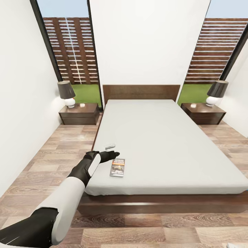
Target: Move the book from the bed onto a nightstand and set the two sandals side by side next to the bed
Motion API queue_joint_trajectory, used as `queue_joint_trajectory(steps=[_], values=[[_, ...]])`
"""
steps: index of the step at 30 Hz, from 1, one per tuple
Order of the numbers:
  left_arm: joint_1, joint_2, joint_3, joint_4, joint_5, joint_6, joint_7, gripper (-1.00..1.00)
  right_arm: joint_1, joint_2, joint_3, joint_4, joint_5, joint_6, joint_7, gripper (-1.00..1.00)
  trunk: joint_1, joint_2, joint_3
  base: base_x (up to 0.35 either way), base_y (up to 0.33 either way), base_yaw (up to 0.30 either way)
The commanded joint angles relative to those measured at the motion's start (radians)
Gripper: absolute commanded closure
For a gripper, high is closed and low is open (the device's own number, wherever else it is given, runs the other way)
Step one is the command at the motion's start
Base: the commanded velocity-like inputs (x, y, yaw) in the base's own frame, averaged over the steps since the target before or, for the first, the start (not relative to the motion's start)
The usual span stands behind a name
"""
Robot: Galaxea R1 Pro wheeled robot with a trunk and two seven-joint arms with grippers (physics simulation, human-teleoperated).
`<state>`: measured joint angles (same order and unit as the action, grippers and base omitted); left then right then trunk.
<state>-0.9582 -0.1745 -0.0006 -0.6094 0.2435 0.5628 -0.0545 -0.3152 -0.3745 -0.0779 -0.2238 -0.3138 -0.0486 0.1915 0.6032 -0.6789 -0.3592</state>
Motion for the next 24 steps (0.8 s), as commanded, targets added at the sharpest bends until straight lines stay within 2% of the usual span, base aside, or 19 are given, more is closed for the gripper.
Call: queue_joint_trajectory(steps=[1, 24], values=[[-0.001, 0.000, 0.000, -0.001, 0.002, 0.005, -0.001, -1.00, -0.001, 0.000, -0.008, 0.001, -0.003, -0.002, 0.008, -1.00, 0.000, -0.001, -0.003, 0.000, 0.000, 0.000], [-0.001, 0.000, 0.001, -0.001, 0.002, 0.005, -0.001, -1.00, -0.001, 0.000, -0.008, 0.001, -0.002, -0.002, 0.008, -1.00, 0.000, -0.001, -0.039, 0.000, 0.000, 0.000]])
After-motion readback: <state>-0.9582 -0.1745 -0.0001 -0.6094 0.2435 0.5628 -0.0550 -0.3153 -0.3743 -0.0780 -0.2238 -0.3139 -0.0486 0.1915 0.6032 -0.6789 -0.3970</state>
